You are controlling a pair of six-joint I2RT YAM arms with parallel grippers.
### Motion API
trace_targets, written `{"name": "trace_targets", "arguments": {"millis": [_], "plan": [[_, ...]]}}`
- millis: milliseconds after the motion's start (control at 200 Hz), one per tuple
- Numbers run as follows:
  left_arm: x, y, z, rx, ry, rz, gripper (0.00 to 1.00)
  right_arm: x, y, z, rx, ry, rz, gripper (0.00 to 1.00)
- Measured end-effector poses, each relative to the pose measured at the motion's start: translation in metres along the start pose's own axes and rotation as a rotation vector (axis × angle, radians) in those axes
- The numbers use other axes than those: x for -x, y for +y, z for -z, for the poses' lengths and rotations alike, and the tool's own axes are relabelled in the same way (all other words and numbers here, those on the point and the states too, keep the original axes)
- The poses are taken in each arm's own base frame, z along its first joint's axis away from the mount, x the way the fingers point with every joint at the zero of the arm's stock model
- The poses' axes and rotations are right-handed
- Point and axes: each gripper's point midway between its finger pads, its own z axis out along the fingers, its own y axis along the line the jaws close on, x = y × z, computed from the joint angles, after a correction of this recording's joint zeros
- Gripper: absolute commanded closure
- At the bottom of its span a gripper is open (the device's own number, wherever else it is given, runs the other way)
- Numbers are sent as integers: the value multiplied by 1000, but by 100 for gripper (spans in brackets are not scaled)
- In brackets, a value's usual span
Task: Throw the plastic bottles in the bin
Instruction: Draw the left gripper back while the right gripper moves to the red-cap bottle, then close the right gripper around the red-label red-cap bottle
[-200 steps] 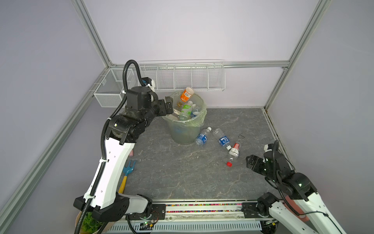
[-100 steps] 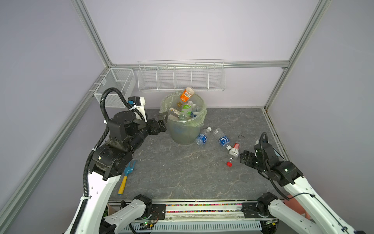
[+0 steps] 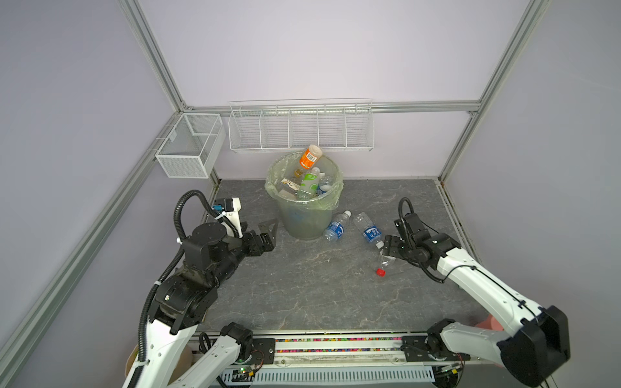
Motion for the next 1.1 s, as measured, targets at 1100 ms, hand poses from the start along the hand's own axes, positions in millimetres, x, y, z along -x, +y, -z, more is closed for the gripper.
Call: {"name": "trace_targets", "arguments": {"millis": [1100], "plan": [[-51,28,33,30,38,90,1,-28,-13,-103,-136,199,-44,24]]}}
